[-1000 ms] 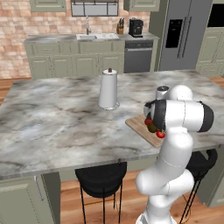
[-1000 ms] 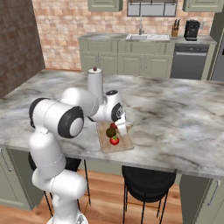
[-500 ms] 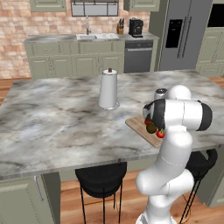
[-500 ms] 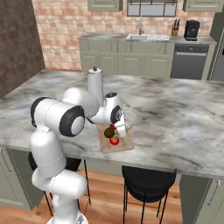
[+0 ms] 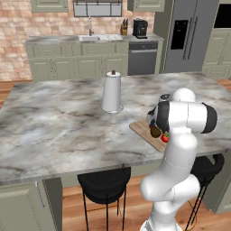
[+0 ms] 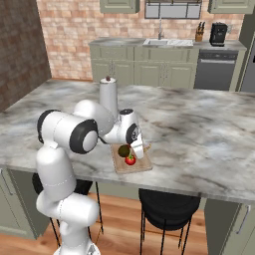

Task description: Place the avocado, onion, tomato, and bell pepper on the cutting board.

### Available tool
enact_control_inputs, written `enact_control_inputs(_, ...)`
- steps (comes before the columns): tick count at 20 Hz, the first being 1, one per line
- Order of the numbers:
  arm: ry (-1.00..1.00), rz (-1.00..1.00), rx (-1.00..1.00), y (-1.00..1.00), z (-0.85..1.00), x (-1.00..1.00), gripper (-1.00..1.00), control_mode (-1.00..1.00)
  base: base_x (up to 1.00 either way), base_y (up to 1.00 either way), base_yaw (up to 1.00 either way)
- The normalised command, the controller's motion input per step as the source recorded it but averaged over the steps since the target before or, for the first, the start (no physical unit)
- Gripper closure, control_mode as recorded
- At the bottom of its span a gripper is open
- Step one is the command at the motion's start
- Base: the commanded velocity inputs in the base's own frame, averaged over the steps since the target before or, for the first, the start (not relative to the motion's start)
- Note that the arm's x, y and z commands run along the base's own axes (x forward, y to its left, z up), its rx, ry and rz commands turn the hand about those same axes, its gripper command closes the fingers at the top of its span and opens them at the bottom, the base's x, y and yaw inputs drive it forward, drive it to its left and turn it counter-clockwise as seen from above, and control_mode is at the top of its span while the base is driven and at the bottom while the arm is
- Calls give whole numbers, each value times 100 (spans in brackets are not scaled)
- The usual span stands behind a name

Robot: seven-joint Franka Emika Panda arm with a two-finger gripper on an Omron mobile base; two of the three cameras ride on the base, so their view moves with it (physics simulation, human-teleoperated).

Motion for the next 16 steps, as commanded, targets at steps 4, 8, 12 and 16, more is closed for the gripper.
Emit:
enact_control_inputs(4,0,6,0,0,-16,5,100,-100,0,0,0)
enact_control_inputs(8,0,5,0,0,-8,5,-100,-100,0,0,0)
enact_control_inputs(12,-3,4,0,1,0,-1,-100,-100,0,0,0)
enact_control_inputs(16,-13,5,0,6,1,-9,-100,-100,0,0,0)
